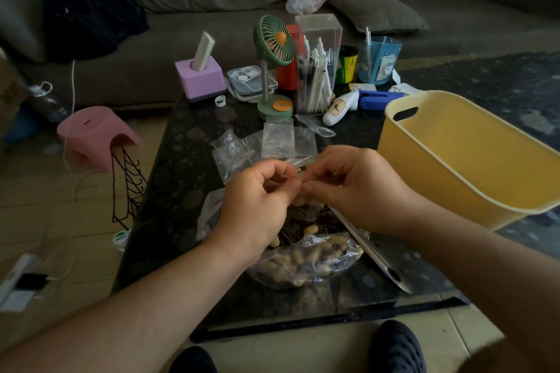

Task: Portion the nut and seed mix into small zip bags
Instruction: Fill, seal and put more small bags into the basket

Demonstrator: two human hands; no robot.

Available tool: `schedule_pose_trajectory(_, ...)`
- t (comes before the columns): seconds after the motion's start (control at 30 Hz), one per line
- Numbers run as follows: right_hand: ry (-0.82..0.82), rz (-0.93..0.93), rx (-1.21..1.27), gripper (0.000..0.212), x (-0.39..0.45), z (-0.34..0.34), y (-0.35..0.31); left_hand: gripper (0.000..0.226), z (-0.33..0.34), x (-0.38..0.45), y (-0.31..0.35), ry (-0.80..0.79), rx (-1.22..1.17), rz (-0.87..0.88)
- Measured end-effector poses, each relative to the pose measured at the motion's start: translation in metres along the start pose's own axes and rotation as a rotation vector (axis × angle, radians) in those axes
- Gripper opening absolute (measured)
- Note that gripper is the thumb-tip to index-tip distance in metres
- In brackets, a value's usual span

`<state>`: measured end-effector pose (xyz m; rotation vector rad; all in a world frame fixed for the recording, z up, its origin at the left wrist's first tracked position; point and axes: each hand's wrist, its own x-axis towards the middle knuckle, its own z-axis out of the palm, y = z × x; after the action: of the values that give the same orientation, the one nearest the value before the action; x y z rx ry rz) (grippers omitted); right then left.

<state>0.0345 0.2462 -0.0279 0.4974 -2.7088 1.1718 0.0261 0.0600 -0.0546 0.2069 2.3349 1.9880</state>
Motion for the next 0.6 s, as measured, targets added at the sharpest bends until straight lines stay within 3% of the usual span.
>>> schedule_pose_trajectory(0.27, 0.024, 0.114, -0.022, 0.008, 0.005, -0.003, 0.0, 0.009, 0.002, -0.002, 0.008, 0.052, -0.024, -0.048)
schedule_pose_trajectory(0.6, -0.052, 0.216, 0.12, 0.018, 0.002, -0.012, -0.001, 0.018, -0.004, 0.002, 0.006, 0.04, -0.083, -0.142)
